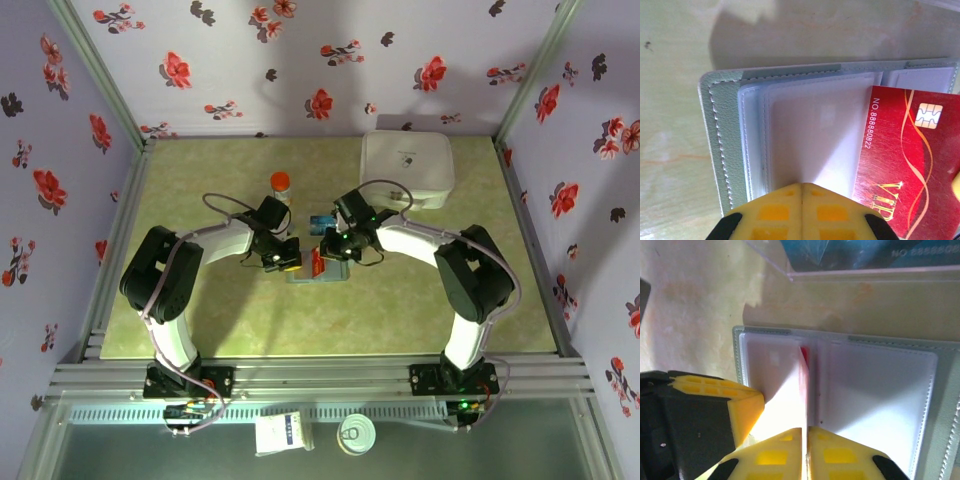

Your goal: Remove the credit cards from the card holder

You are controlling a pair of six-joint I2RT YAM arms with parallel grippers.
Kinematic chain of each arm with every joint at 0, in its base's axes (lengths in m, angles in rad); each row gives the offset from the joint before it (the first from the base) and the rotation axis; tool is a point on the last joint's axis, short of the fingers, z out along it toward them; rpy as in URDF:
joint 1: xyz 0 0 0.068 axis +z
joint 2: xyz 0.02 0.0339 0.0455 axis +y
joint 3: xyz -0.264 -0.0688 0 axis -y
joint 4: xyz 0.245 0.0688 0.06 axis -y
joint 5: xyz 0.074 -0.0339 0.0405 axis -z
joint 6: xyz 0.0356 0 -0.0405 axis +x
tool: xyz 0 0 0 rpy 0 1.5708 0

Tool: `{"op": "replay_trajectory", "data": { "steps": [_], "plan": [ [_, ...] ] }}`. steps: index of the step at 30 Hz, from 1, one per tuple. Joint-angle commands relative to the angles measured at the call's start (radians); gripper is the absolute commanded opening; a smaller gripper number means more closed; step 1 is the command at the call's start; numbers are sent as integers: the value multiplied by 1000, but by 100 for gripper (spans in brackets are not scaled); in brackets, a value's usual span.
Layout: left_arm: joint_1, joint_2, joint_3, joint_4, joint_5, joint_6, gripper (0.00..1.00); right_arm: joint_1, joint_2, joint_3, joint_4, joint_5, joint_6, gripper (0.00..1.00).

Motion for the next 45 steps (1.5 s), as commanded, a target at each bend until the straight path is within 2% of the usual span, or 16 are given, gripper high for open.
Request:
{"op": "replay_trajectory", "data": {
  "steps": [1, 5, 14, 18, 23, 29, 36, 39, 41, 45],
  "plan": [
    [7, -8, 8, -51, -36, 18, 0, 10, 22, 21, -47, 34, 0, 16],
    [6, -5, 10, -49, -34, 17, 0, 12, 14, 17, -50, 28, 5, 16],
    [8, -10, 13, -47, -28, 20, 0, 12, -23, 25, -88, 61, -8, 6],
    [8, -17, 19, -48, -17, 23, 0, 7, -45, 56, -155, 90, -79, 1],
    [15, -49, 13, -37, -7, 15, 0, 3, -55, 123, -266, 109, -306, 0],
    [43, -108, -24, -22, -9, 14, 6, -4, -8, 242, -453, 233, -678, 0],
    [98, -181, -97, -5, -9, 14, 7, -25, 47, 387, -553, 222, -1130, 0],
    [123, -202, -126, -2, -5, 17, 7, -22, 82, 460, -601, 283, -1310, 0],
    [137, -218, -146, -2, -3, 22, 7, -25, 112, 518, -628, 321, -1382, 0],
    [164, -246, -179, -2, 3, 25, 7, -45, 174, 639, -671, 302, -1495, 0]
  ]
}}
